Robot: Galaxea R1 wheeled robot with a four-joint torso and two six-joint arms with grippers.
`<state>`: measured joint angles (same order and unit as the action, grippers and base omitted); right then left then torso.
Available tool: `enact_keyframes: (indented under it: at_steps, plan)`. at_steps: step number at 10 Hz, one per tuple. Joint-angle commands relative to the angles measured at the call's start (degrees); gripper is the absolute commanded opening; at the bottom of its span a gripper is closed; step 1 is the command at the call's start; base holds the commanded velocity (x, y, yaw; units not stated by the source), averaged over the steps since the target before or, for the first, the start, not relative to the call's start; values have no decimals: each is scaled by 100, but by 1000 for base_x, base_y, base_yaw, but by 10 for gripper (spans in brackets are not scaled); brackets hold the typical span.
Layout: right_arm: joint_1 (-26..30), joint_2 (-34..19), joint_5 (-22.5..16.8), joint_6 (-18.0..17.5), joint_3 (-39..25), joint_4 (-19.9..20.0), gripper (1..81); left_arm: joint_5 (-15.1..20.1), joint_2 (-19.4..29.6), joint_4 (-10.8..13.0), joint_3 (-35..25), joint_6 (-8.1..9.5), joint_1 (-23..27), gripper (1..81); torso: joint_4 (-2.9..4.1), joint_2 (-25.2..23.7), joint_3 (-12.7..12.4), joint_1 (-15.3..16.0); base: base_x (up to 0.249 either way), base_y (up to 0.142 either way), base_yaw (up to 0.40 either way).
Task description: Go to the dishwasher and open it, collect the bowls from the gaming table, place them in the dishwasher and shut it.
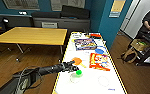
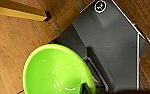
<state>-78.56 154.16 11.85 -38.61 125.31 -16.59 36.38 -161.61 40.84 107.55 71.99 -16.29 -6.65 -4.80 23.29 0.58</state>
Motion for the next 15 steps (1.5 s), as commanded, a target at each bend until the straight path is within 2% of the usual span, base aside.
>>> enact_keyframes:
  at_steps: [1,3,4,10,11,15]
  plan:
    - [160,-137,-262,11,-95,-99,10,133,-100,100,-181,-27,947,811,0,0,276,0,0,0,0]
    - [169,-137,-262,11,-104,-107,10,133,-126,109,-172,-27,947,811,0,0,371,-2,0,0,0]
    - [169,-137,-262,11,-104,-107,10,133,-135,109,-163,-27,947,811,0,2,254,0,0,0,0]
    - [177,-137,-262,20,-130,-125,10,142,-285,117,12,-27,877,811,0,5,300,2,0,0,0]
    - [177,-137,-262,11,-130,-125,10,133,-285,117,12,-27,868,811,0,5,496,2,0,0,0]
    - [177,-129,-253,12,-122,-134,10,141,-275,117,38,-27,868,811,0,5,826,4,0,0,0]
